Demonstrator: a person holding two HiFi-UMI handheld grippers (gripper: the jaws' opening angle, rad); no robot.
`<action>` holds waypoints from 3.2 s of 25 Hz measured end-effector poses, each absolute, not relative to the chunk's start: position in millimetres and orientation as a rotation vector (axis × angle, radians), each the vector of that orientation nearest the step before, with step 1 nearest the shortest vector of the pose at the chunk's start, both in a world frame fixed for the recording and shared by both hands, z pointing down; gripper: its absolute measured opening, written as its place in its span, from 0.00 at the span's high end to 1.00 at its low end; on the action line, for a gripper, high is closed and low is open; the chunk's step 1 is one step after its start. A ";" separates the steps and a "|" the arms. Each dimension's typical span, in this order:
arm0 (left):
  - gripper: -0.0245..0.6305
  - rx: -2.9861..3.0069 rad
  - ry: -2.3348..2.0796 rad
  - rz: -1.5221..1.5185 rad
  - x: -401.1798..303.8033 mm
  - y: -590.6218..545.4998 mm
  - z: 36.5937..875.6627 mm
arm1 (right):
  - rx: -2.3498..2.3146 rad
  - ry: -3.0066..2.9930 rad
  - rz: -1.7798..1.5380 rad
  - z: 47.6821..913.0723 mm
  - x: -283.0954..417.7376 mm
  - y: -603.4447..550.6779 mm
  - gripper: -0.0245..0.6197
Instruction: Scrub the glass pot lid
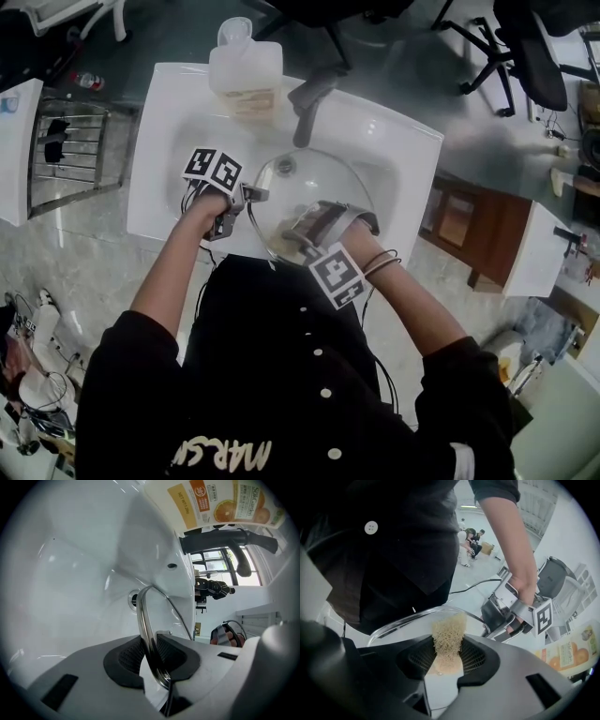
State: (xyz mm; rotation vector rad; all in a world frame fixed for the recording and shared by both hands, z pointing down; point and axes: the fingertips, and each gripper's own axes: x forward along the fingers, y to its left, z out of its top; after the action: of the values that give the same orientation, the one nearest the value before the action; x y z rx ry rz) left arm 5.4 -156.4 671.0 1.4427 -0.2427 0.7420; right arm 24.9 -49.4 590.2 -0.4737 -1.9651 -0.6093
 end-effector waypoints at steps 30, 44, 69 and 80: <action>0.81 1.431 -0.246 0.766 2.9 -155.5 670.7 | -0.779 -1.739 -0.614 595.5 141.7 -11.6 0.73; 0.76 1.556 -0.175 0.851 2.0 -149.5 665.3 | -0.180 -1.957 -0.491 578.3 125.5 -45.4 0.72; 0.92 2.424 -0.612 0.294 -13.4 -232.2 443.5 | 1.018 -2.083 -0.272 429.2 153.1 -139.2 0.72; 0.92 2.749 -1.021 -0.012 -37.3 -239.9 285.6 | 1.618 -2.421 -0.214 296.0 179.3 -156.9 0.72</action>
State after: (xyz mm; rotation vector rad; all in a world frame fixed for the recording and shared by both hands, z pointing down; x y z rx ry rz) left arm -37.3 -239.9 285.6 2.7490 -1.0207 -0.0117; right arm 179.3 -156.9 296.0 1.6182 -2.4209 -0.2143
